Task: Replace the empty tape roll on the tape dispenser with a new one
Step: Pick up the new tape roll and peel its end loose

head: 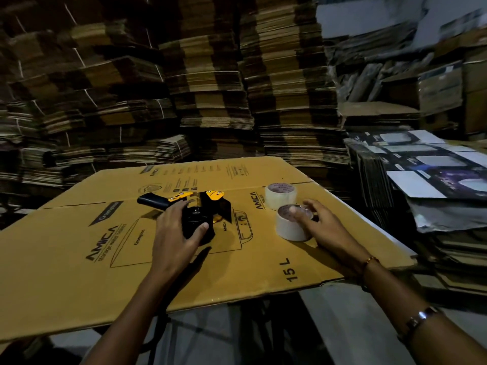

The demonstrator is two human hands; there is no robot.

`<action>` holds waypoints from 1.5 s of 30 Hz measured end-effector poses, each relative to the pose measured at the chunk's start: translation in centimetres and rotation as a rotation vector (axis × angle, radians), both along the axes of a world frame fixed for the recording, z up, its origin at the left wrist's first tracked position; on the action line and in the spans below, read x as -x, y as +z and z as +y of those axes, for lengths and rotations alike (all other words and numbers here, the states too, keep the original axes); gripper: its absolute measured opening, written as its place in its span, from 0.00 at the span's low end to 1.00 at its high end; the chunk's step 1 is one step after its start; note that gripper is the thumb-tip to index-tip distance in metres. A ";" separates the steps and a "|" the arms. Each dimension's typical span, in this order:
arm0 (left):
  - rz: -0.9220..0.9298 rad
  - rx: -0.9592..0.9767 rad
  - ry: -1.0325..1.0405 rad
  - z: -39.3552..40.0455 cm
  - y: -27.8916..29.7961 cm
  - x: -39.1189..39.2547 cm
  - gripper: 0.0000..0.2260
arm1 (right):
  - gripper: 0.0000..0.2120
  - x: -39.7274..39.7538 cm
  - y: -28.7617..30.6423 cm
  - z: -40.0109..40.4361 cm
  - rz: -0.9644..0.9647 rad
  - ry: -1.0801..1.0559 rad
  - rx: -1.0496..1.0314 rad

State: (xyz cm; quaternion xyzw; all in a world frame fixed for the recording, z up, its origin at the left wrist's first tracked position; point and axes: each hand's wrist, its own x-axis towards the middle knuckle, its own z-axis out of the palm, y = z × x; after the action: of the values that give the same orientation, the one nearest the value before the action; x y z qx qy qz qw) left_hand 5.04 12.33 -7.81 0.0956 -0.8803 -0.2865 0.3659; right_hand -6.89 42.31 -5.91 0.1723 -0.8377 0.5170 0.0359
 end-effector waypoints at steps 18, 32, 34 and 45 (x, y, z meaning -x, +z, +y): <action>-0.374 -0.811 -0.362 11.2 0.3 16.9 0.32 | 0.17 10.9 1.0 -2.0 -0.376 -0.099 0.178; -0.191 -0.888 -0.593 10.6 1.4 17.2 0.23 | 0.10 9.5 3.2 -2.9 -0.225 -0.003 0.265; -0.131 -0.899 -0.609 10.9 2.1 15.8 0.25 | 0.13 8.5 4.4 -2.9 -0.148 0.014 0.252; 0.035 -0.628 -0.522 8.4 4.8 4.7 0.37 | 0.19 -1.5 5.3 -4.1 0.017 0.197 0.257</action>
State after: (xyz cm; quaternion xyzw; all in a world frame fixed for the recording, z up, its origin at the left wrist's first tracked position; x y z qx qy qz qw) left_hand 0.34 20.72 -3.00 -0.0289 -0.7384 -0.6262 0.2487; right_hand -5.40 38.18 -0.56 0.2519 -0.7434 0.6195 0.0139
